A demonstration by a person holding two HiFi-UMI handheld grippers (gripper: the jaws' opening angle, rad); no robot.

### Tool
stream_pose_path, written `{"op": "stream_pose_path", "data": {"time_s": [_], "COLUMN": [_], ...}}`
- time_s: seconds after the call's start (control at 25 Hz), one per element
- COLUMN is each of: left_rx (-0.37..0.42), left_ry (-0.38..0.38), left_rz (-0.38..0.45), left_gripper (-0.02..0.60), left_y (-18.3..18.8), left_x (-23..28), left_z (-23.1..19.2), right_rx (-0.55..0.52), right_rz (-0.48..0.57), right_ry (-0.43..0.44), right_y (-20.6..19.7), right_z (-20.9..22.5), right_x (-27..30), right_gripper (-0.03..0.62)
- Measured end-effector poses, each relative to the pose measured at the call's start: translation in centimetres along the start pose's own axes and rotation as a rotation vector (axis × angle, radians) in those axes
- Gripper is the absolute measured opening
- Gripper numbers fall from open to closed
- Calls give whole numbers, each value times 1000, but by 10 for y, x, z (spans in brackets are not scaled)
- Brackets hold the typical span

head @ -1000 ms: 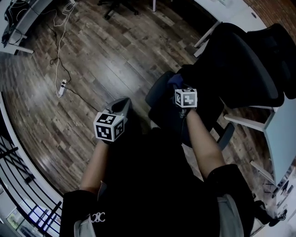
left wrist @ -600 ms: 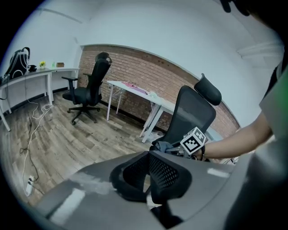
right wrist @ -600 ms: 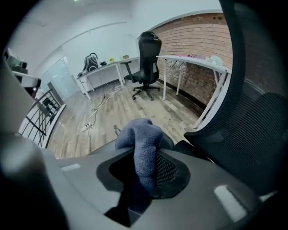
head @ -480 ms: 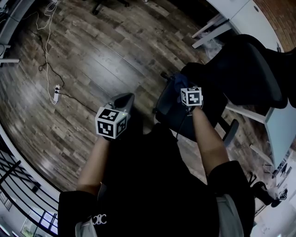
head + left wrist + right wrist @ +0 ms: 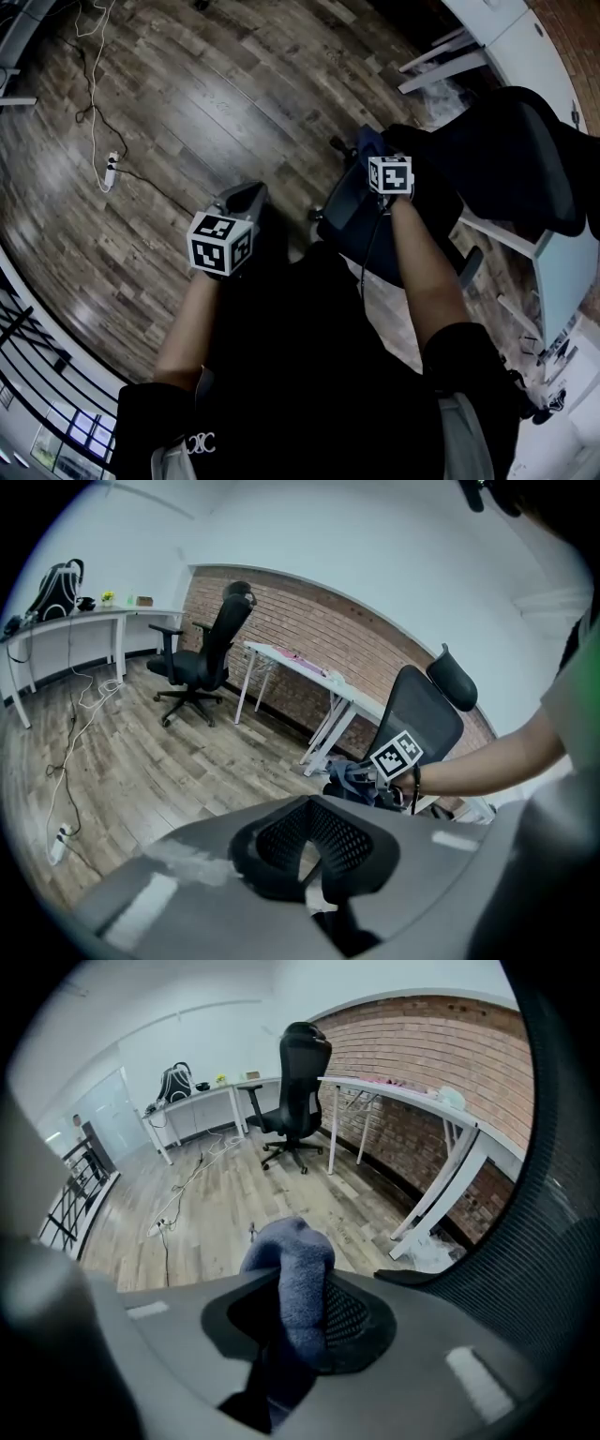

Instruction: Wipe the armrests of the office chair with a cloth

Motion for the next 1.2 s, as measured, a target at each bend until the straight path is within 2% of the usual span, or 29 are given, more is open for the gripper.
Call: {"op": "stream_pose_path", "data": {"time_s": [0.44,0.72,0.88,1.2], "left_rx": [4,43,91,230], "left_ry": [-28,-111,-191,-367], "left_rz": [9,-27,-67,-184], "left_gripper": [6,6,6,6], "left_y": [3,7,14,19], "left_x": [0,6,17,49], "left_z": [-6,-13,-14,0], "right_rx": [-166,-250,-190,-2], "right_rz": [-16,-81,-83,-14], "right_ry": [101,230,271,262], "right_y": [-13,-40,-59,-98], "right_z": [-92,-147,-174,-208], "right_x": [-9,-30,-46,-75], "right_gripper": [91,91,91,91]}}
Point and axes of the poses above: the fingertips, and each gripper's own axes: x forward along the fingers, z to its right, y out of its top, the point moved 8 cm from there along -x, backward along the fingers, and after that the axes turned 6 degrees about z, right-handed, at the moved point
